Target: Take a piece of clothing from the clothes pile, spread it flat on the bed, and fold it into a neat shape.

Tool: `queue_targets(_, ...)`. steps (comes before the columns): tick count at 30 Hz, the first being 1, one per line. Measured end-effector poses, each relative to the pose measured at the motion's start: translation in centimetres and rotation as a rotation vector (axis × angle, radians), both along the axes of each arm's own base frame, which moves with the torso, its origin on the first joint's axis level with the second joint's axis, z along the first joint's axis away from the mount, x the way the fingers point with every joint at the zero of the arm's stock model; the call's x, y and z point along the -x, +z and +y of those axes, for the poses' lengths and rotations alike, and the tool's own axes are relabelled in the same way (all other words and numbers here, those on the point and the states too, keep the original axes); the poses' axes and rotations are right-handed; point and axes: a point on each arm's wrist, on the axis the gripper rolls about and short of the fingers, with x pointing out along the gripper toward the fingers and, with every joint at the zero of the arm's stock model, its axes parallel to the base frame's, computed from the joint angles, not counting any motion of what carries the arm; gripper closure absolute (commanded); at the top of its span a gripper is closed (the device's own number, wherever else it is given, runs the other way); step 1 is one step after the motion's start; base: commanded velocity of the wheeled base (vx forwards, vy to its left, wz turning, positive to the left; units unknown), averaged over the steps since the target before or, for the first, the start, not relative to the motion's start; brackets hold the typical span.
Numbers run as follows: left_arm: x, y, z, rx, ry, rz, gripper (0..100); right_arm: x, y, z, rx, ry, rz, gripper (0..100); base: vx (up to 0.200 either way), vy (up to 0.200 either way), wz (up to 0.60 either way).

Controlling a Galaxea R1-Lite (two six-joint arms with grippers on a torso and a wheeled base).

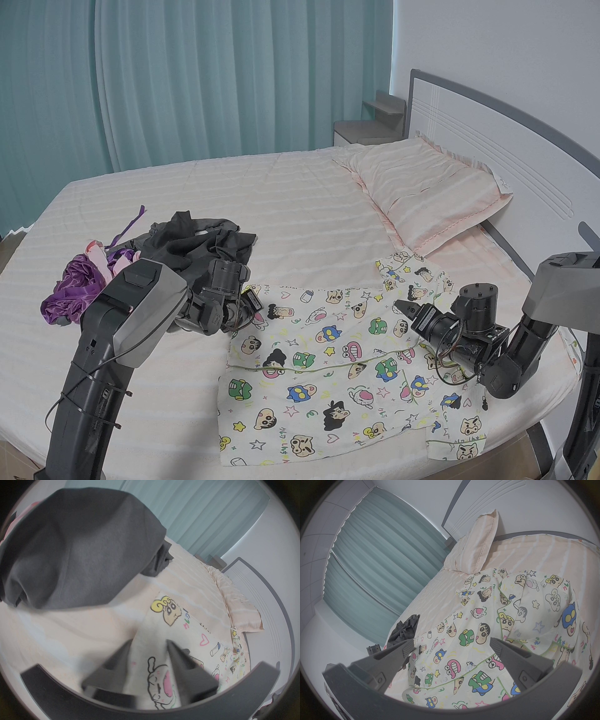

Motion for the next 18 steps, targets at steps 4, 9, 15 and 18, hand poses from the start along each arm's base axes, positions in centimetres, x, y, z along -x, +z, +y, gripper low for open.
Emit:
queue_targets(4,0.0,0.0,0.1,0.002,0.003,0.004,100,0.0,0.0,0.0,0.0,0.0,0.0,0,0.0,0.0,0.0)
queue_targets(9,0.0,0.1,1.1,-0.003,0.026,0.009,100,0.0,0.0,0.0,0.0,0.0,0.0,0,0.0,0.0,0.0)
queue_targets(15,0.1,0.5,2.1,-0.009,0.053,0.009,100,0.0,0.0,0.0,0.0,0.0,0.0,0,0.0,0.0,0.0)
queue_targets(18,0.1,0.6,2.4,-0.011,0.06,0.008,100,0.0,0.0,0.0,0.0,0.0,0.0,0,0.0,0.0,0.0)
